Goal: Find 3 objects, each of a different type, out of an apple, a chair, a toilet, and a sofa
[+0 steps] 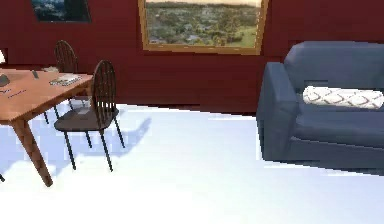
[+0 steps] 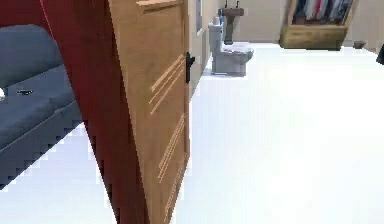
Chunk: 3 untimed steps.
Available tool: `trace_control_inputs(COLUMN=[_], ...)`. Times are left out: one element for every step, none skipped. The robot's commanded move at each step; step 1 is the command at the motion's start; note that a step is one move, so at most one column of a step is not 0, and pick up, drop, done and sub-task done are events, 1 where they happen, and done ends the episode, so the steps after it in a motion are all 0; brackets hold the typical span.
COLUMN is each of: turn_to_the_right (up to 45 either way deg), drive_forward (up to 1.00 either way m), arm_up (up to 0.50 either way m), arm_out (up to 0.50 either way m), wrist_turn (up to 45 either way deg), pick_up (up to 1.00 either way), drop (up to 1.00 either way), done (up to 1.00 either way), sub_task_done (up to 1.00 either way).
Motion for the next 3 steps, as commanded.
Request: trace_control_inputs(turn_to_the_right=[0.0,45.0,45.0], drive_forward=[0.95,0.00,0.00], arm_up=[0.00,0.00,0.00], arm_out=[0.00,0.00,0.00], wrist_turn=[0.0,0.0,0.0], pick_up=[0.00,0.00,0.00], drop=[0.00,0.00,0.00], done=[0.00,0.00,0.00], sub_task_done=[0.00,0.00,0.00])
